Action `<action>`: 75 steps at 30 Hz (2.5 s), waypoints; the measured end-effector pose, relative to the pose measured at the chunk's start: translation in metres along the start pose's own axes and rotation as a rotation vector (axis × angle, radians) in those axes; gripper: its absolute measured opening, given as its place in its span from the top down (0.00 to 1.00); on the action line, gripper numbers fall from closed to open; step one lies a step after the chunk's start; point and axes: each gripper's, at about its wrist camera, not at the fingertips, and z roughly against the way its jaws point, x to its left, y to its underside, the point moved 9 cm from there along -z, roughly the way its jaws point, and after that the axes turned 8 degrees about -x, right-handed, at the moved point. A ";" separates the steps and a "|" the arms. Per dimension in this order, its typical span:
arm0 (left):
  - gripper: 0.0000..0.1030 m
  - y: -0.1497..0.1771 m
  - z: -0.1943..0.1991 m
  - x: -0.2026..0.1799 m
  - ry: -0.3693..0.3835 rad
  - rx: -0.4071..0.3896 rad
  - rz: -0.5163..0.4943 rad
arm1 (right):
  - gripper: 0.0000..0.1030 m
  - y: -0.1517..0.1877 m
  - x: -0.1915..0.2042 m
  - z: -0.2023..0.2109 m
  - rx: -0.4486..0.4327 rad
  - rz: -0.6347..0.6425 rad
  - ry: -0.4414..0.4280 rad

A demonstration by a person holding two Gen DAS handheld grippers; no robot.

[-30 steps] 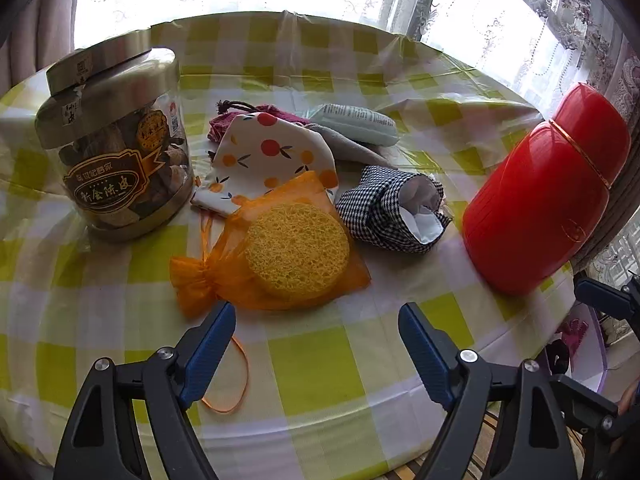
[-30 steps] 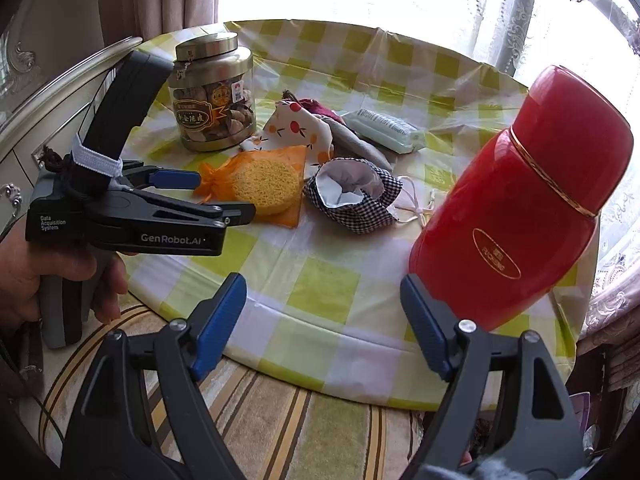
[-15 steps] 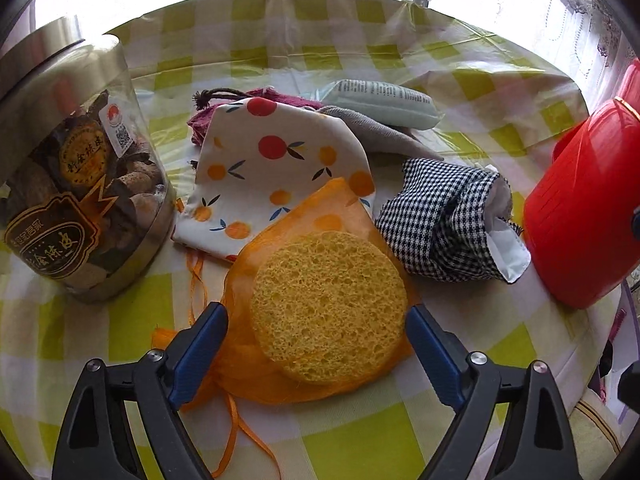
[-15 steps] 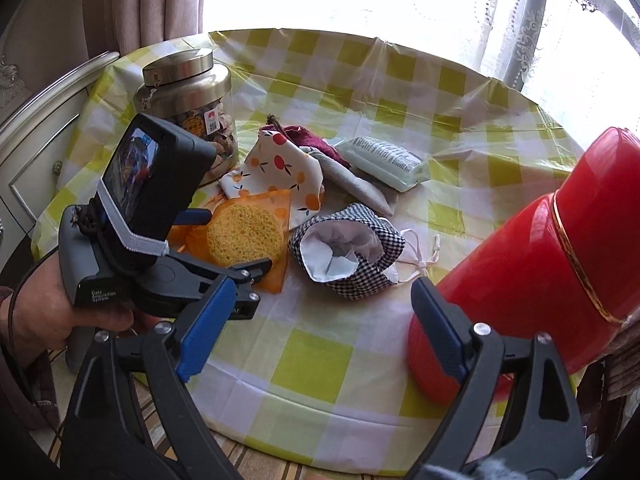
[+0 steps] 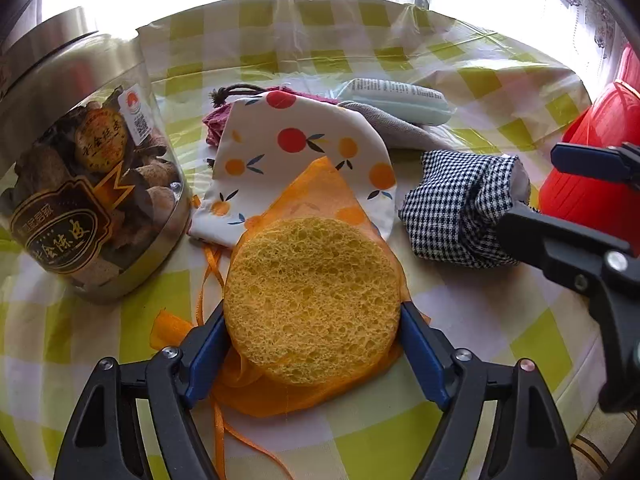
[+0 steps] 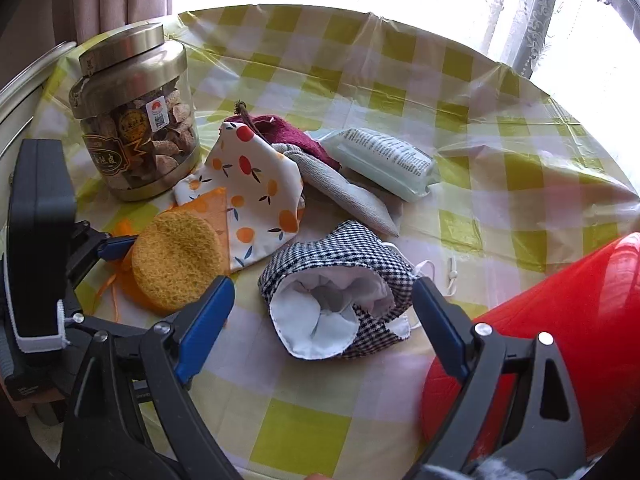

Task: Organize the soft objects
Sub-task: 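Grasp the orange sponge bag with the left tool while the right tool grasps the houndstooth pouch, then carry the sponge bag and houndstooth pouch to the white box and release both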

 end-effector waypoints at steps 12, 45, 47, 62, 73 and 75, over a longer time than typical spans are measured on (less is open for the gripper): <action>0.22 -0.002 0.026 0.018 -0.056 -0.082 0.054 | 0.12 0.018 -0.011 -0.047 0.086 -0.047 0.013; 0.22 0.011 0.116 0.002 -0.078 -0.201 0.108 | 0.69 0.067 0.012 0.098 -0.033 -0.080 -0.046; 0.22 0.015 0.122 -0.005 -0.072 -0.199 0.099 | 0.69 0.072 0.010 0.110 -0.041 -0.083 -0.047; 0.22 0.031 0.161 -0.106 0.015 -0.200 -0.047 | 0.69 0.125 -0.064 0.198 -0.077 -0.205 0.023; 0.22 0.028 0.180 -0.185 0.127 -0.203 -0.138 | 0.69 0.177 -0.145 0.248 -0.071 -0.313 0.161; 0.22 0.029 0.182 -0.201 0.156 -0.198 -0.149 | 0.69 0.187 -0.161 0.255 -0.066 -0.330 0.191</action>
